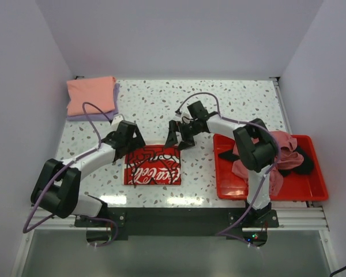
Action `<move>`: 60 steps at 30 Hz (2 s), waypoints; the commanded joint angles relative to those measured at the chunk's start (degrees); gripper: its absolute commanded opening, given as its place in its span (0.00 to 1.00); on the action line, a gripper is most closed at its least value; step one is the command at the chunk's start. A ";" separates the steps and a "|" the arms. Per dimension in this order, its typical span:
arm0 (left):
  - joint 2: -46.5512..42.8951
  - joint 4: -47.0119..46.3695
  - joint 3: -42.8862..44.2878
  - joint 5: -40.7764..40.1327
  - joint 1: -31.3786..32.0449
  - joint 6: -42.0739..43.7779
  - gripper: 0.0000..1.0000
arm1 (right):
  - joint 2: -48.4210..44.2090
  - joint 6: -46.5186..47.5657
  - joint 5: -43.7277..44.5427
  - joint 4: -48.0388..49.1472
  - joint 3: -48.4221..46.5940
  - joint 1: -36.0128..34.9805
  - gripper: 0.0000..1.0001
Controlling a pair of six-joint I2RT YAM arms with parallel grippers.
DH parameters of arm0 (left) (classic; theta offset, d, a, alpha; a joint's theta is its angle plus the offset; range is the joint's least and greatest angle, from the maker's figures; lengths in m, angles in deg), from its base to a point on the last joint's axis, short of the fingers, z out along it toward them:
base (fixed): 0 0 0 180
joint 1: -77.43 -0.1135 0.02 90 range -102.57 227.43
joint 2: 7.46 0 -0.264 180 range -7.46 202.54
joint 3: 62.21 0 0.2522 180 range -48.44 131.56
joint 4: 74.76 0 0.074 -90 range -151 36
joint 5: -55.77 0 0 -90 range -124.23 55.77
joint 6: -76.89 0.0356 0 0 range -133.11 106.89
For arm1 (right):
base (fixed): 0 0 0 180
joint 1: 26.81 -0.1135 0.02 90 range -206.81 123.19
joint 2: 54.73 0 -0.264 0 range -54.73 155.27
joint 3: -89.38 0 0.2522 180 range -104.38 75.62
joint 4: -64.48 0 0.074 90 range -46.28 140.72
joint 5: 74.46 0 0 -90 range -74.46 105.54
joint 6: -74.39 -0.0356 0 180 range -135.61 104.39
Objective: Fold and stack the t-shirts
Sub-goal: Fold the tshirt, then neatly place the folded tshirt to the corner
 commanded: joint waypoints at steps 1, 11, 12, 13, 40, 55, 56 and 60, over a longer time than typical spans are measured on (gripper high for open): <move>-2.59 2.42 1.66 -5.14 -0.42 2.15 1.00 | 2.75 6.77 4.97 -6.97 -6.98 0.53 0.99; -12.16 8.93 7.49 -3.82 -0.42 3.83 1.00 | -10.33 12.85 8.84 -18.49 -15.64 -0.25 0.99; -14.61 10.50 6.87 -3.47 -0.42 3.22 1.00 | -15.31 12.16 10.24 -17.28 -11.80 -0.34 0.99; -15.94 11.03 6.08 -3.47 -0.42 2.78 1.00 | -17.88 11.46 11.12 -16.22 -9.32 -0.52 0.99; -14.46 2.16 -13.79 5.75 -0.42 -0.83 0.77 | -59.65 4.15 32.13 -14.71 20.76 -0.34 0.99; -9.63 -2.24 -16.70 9.28 2.21 -3.11 0.45 | -59.56 5.56 32.31 -14.71 21.20 -0.43 0.99; -8.67 -1.62 -16.35 7.36 2.83 -3.63 0.40 | -59.48 5.65 32.75 -14.80 21.29 -0.34 0.99; -4.45 3.47 -11.96 1.02 5.56 -4.78 0.16 | -59.30 6.26 33.36 -14.89 21.20 -0.34 0.99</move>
